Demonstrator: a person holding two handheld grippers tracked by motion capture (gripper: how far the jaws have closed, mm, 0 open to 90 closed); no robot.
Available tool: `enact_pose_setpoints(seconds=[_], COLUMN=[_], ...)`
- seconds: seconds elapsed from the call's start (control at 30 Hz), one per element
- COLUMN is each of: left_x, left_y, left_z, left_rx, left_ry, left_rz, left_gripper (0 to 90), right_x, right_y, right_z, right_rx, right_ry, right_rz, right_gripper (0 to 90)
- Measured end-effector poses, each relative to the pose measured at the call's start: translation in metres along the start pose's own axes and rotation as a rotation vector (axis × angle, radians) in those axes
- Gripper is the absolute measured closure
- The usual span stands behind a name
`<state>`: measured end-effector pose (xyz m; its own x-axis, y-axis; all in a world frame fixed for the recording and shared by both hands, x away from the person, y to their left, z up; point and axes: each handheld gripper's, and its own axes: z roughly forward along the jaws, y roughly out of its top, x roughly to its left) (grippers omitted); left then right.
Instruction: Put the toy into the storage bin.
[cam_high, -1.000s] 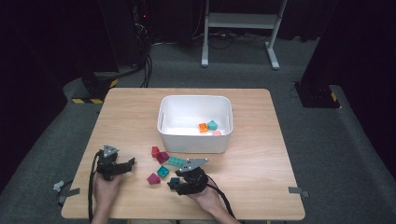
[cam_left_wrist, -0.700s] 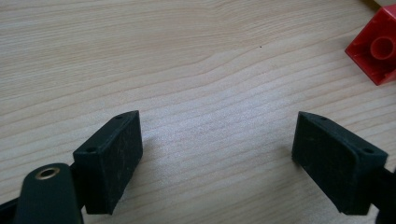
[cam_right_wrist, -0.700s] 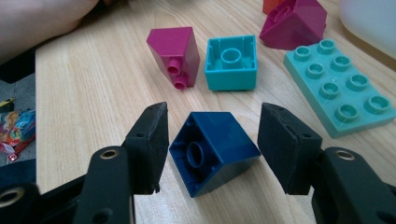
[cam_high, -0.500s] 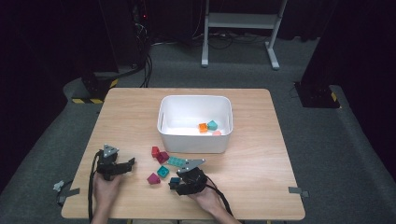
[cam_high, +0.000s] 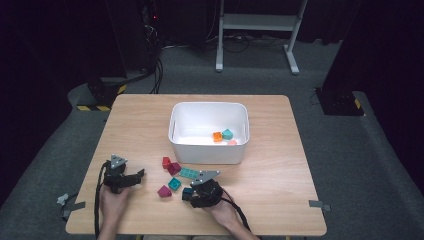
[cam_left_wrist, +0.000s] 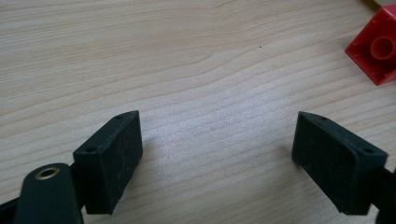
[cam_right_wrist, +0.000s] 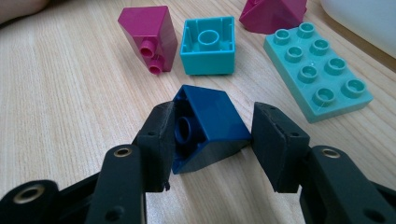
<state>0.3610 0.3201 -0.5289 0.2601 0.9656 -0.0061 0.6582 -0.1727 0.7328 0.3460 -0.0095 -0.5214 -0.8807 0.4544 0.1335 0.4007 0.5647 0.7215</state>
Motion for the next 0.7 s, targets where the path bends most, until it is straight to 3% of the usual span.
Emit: enact_pose_setpoints(seconds=[0.7], left_x=[0.0000], left_y=[0.0000], left_z=[0.0000], left_rx=[0.000], left_ry=[0.000], left_rz=[0.000], left_gripper=[16.4], right_x=[-0.0023], right_y=[-0.0006], right_z=[-0.0009], right_rx=[-0.004], right_ry=[0.004], right_rz=[0.005], right_gripper=[52.9])
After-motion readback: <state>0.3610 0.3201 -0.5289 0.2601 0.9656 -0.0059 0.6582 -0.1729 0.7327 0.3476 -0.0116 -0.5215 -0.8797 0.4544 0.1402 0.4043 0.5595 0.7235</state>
